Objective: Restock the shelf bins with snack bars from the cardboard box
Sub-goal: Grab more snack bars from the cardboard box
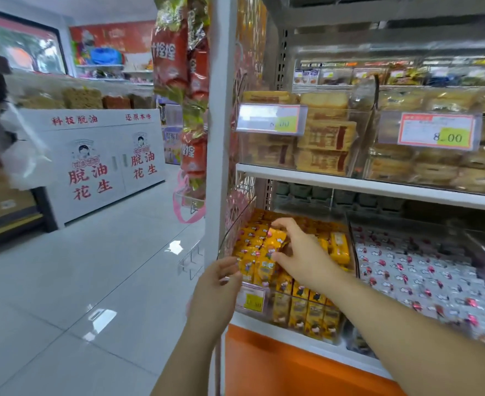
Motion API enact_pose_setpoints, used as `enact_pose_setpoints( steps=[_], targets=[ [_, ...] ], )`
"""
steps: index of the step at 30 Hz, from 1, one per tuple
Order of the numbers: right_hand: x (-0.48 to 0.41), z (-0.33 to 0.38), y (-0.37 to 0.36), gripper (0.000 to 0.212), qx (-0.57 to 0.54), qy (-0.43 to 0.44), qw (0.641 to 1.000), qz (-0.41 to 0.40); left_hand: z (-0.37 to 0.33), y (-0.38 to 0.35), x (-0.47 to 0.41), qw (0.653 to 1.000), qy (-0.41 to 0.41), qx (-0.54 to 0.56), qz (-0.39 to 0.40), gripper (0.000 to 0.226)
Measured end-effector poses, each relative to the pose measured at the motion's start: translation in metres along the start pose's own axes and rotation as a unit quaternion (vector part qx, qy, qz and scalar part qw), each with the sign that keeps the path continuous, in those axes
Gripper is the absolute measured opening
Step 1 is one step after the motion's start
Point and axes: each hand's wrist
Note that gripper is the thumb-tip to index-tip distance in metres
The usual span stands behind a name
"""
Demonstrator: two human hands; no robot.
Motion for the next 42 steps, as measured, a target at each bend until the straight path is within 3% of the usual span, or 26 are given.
enact_pose_setpoints(
  steps=[2,5,8,13,17,19,23,26,29,35,39,42],
  targets=[
    [-0.004,-0.007,-0.008,0.038,0.130,-0.012,0.991,0.029,0.004,-0.002,-0.010,0.998,-0.012,-0.059,0.009,0.026],
    [-0.011,-0.017,-0.019,0.030,0.301,-0.012,0.949,0.090,0.009,-0.010,-0.021,0.988,-0.015,-0.121,0.091,0.034],
    [-0.011,-0.016,-0.021,0.032,0.317,0.001,0.944,0.097,0.013,-0.013,-0.028,0.971,-0.022,-0.169,0.168,0.038],
    [-0.011,-0.019,-0.003,0.043,0.298,-0.019,0.950,-0.091,0.017,-0.005,-0.042,0.962,-0.033,-0.178,0.202,0.039],
    [-0.011,-0.022,0.000,0.051,0.303,-0.065,0.949,-0.051,0.016,-0.004,-0.043,0.964,-0.027,-0.152,0.216,0.038],
    [-0.012,-0.023,-0.003,0.045,0.266,-0.057,0.960,-0.067,0.013,-0.003,-0.044,0.967,-0.026,-0.147,0.208,0.036],
    [-0.009,-0.016,0.003,0.037,0.032,-0.041,0.982,-0.184,0.004,0.001,-0.045,0.982,-0.045,-0.107,0.149,0.044],
    [-0.003,-0.003,0.007,0.026,-0.097,-0.035,0.987,-0.126,-0.002,0.004,-0.045,0.982,-0.096,-0.052,0.151,0.057],
    [-0.001,0.012,0.008,0.004,-0.181,-0.039,0.980,-0.079,-0.005,0.006,-0.046,0.978,-0.145,-0.076,0.130,0.048],
    [-0.004,0.031,0.011,0.021,-0.377,-0.057,0.924,0.025,0.000,0.010,-0.041,0.978,-0.144,-0.049,0.143,0.026],
    [-0.009,0.032,0.013,0.040,-0.398,-0.028,0.912,0.093,0.001,0.017,-0.040,0.981,-0.132,-0.018,0.141,0.021],
    [-0.018,0.033,0.008,0.027,-0.282,-0.009,0.958,0.050,0.004,0.019,-0.040,0.987,-0.109,-0.017,0.120,0.021]
  ],
)
Point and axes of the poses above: each hand's wrist, its own x-axis away from the middle knuckle, its own y-axis out of the back of the hand, z = x × y, and after that the axes turned 6 degrees about z, right-handed
